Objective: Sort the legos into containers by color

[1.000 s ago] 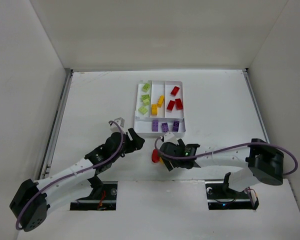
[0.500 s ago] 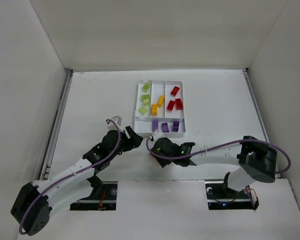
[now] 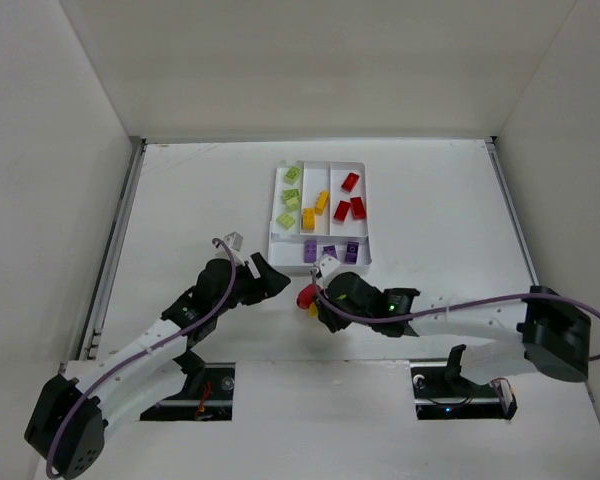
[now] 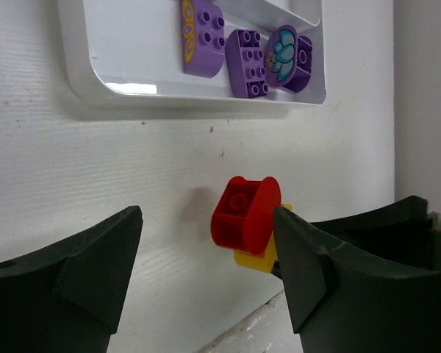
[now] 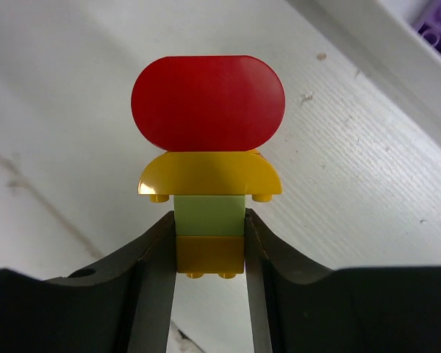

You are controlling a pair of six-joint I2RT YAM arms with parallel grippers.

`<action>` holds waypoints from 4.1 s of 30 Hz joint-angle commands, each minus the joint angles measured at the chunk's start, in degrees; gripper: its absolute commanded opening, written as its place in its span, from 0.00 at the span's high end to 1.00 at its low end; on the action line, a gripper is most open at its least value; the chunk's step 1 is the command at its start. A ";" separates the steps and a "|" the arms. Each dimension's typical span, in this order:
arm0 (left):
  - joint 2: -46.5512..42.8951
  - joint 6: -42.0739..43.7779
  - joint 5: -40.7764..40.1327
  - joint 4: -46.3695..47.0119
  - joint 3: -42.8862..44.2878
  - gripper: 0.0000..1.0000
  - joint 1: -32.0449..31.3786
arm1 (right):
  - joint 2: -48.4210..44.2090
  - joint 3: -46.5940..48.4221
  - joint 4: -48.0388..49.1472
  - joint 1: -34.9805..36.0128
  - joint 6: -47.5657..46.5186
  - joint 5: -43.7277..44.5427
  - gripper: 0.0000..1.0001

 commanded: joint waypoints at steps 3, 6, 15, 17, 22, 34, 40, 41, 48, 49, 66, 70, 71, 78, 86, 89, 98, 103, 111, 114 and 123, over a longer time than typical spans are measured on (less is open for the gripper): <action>-2.91 -7.01 11.89 8.55 -4.15 0.26 2.39 | -9.28 -1.14 3.65 -1.46 0.75 -8.01 0.65; -2.65 -10.62 16.37 13.39 -5.47 0.23 2.83 | -10.35 -1.32 4.18 -2.43 0.14 -10.75 0.65; -2.82 -15.02 19.11 17.27 -6.97 0.21 3.19 | -6.75 1.76 4.62 -2.61 -1.53 -12.16 0.65; -2.13 -14.59 18.94 16.83 -6.71 0.21 2.14 | -6.13 2.37 4.88 -2.61 -1.62 -12.69 0.65; 1.91 -12.65 17.27 15.87 -5.56 0.21 -0.94 | -5.08 4.04 5.15 -2.69 -2.67 -14.00 0.65; 4.47 -11.86 17.09 17.01 -3.54 0.36 -3.58 | -2.79 6.68 5.24 -2.78 -4.26 -15.06 0.66; 4.64 -12.47 17.44 18.33 -3.54 0.42 -3.76 | -1.82 7.39 5.58 -2.78 -4.70 -15.94 0.66; 4.82 -12.73 17.53 18.59 -3.54 0.43 -3.76 | -1.73 7.47 5.76 -2.78 -4.70 -16.11 0.66; 5.17 -15.02 17.70 21.31 -3.80 0.60 -4.46 | -1.03 8.26 6.03 -2.87 -4.87 -16.12 0.66; 5.17 -15.46 17.70 21.66 -3.80 0.63 -4.46 | -1.03 8.35 6.03 -2.87 -4.87 -16.12 0.66; 3.95 -19.94 16.12 26.85 -4.33 0.77 -3.06 | -6.47 5.81 8.57 -4.36 -4.96 -12.25 0.21; 3.77 -20.12 16.12 26.77 -3.63 0.77 -0.60 | -10.69 3.88 8.66 -4.98 -4.61 -11.55 0.14; 3.85 -20.12 16.21 26.68 -3.45 0.77 -0.07 | -12.00 3.17 8.92 -5.07 -4.44 -11.20 0.13; 4.56 -21.09 16.03 27.12 -1.61 0.78 1.69 | -14.40 -0.17 10.77 -7.53 -1.80 -11.81 0.18; 4.82 -21.88 16.21 27.12 -1.17 0.78 0.99 | -10.96 0.18 12.27 -7.35 -1.97 -12.42 0.32; 4.65 -22.05 16.39 27.03 -1.52 0.78 0.90 | -11.31 0.18 13.05 -7.35 -1.89 -12.77 0.42; 5.35 -22.32 16.47 27.12 -1.78 0.76 -0.15 | -11.40 -0.44 14.37 -7.35 -1.62 -14.97 0.56; 5.53 -22.14 16.21 27.20 -1.61 0.76 -1.03 | -10.52 -0.26 14.64 -7.35 -2.06 -14.36 0.45; 5.35 -22.32 16.21 27.20 -1.87 0.76 -0.42 | -11.14 -0.44 13.94 -7.35 -2.24 -14.62 0.49; 5.52 -22.32 16.12 27.20 -1.70 0.76 -0.42 | -11.05 -0.79 13.76 -7.35 -2.15 -14.88 0.43; 5.00 -22.23 16.39 26.59 -1.43 0.76 0.02 | -10.79 -1.05 13.15 -7.53 -2.06 -14.97 0.46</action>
